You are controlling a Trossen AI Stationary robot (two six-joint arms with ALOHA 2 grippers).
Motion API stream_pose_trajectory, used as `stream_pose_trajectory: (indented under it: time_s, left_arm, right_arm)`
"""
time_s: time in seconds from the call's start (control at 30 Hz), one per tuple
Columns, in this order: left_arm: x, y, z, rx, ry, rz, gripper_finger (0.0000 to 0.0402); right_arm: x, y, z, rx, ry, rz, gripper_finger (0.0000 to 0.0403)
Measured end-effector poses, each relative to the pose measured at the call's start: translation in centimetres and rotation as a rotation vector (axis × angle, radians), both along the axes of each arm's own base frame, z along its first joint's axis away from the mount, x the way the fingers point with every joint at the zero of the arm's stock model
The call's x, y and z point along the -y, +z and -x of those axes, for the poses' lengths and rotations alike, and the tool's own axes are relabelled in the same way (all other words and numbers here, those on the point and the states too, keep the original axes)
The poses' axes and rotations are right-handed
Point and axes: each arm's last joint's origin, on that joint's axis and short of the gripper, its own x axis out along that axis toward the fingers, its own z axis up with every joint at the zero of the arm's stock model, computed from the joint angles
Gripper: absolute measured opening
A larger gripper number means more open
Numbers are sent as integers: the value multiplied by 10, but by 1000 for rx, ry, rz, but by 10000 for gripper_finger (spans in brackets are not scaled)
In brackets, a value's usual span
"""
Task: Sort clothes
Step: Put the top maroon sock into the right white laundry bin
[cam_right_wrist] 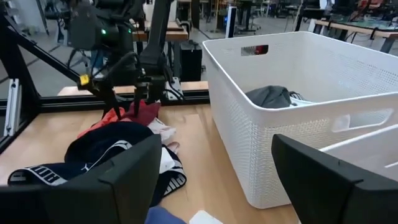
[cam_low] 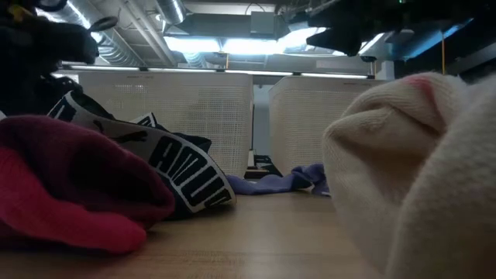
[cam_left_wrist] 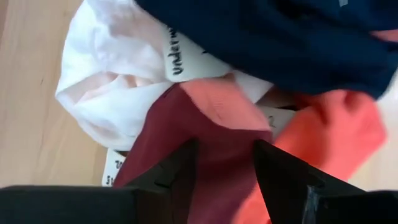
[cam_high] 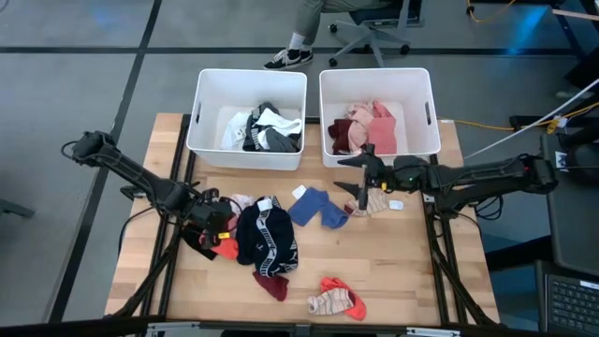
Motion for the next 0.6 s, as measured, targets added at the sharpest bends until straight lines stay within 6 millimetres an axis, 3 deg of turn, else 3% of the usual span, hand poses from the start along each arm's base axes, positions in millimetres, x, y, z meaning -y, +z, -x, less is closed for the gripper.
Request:
stream_pose_trajectory:
  time_s: [0.17, 0.47, 0.6]
  left_arm:
    - [-1, -9, 3, -13, 0, -8, 135]
    - [0, -7, -1, 29, -31, -1, 18]
    - [2, 4, -5, 45, -48, 3, 9]
  right_arm:
    - [0, -4, 1, 21, 1, 0, 305]
    - [0, -5, 1, 19, 0, 0, 305]
    - [0, -5, 1, 14, -1, -2, 305]
